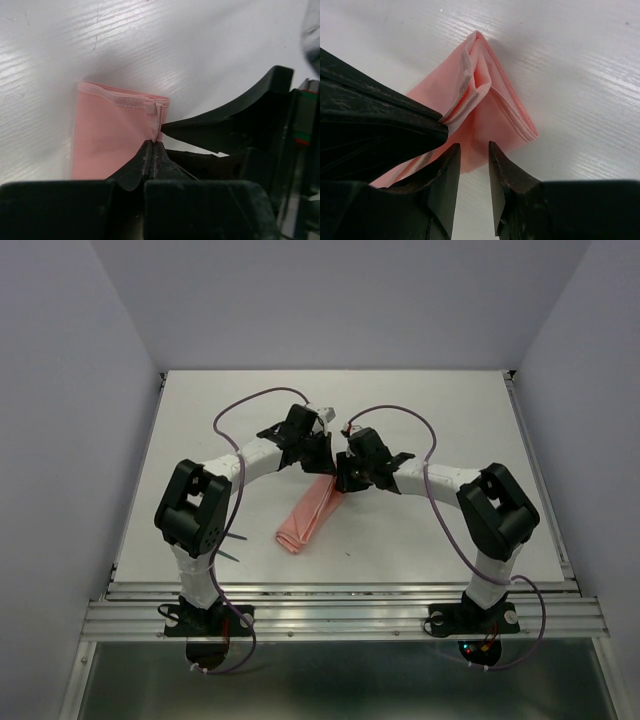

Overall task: Fold the napkin into a case and place the utensils inside
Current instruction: Fold the 2/3-rectangle-folded napkin at the center of the board.

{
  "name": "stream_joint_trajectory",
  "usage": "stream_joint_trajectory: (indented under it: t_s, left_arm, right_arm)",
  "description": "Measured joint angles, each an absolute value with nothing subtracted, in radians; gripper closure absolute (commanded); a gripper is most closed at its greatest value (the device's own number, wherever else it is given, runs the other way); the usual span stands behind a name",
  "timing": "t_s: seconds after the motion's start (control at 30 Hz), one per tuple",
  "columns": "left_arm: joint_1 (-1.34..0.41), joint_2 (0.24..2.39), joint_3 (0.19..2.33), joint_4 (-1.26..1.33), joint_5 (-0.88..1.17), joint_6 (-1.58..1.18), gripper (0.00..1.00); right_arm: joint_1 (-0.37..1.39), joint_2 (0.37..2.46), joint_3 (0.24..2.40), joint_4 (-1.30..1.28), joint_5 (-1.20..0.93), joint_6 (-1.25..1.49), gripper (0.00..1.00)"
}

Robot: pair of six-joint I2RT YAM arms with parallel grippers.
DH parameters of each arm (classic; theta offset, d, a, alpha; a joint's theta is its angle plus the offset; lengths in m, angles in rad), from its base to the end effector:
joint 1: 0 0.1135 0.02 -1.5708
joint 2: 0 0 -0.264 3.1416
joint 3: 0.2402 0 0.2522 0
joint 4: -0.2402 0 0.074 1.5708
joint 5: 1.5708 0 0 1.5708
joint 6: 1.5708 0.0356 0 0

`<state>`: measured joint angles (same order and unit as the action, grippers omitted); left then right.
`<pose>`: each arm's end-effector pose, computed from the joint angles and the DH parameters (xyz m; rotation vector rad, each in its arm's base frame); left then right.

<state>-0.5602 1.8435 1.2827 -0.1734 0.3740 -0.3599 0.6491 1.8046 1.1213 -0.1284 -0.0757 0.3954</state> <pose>0.3404 -0.2289 0.2165 0.4417 2.3724 -0.8823 0.3046 0.2345 0.1828 -0.3480 2.4352 0.5701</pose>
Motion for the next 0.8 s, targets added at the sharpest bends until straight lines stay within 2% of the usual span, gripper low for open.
stream_joint_trajectory:
  t_s: [0.3, 0.6, 0.73, 0.8]
  left_arm:
    - [-0.542, 1.839, 1.276, -0.155, 0.408, -0.371, 1.00]
    - [-0.539, 1.838, 1.261, -0.148, 0.407, -0.372, 1.00]
    - [-0.535, 1.837, 1.251, -0.145, 0.408, -0.373, 1.00]
    - [-0.535, 1.837, 1.250, -0.146, 0.407, -0.374, 1.00]
  right_arm:
    - [0.675, 1.850, 1.164, -0.151, -0.053, 0.374, 0.66]
    - [0.709, 1.878, 1.170, -0.159, 0.069, 0.366, 0.68]
    - [0.722, 1.896, 1.181, -0.159, 0.103, 0.363, 0.81]
    - [0.722, 1.903, 1.187, -0.159, 0.117, 0.363, 0.91]
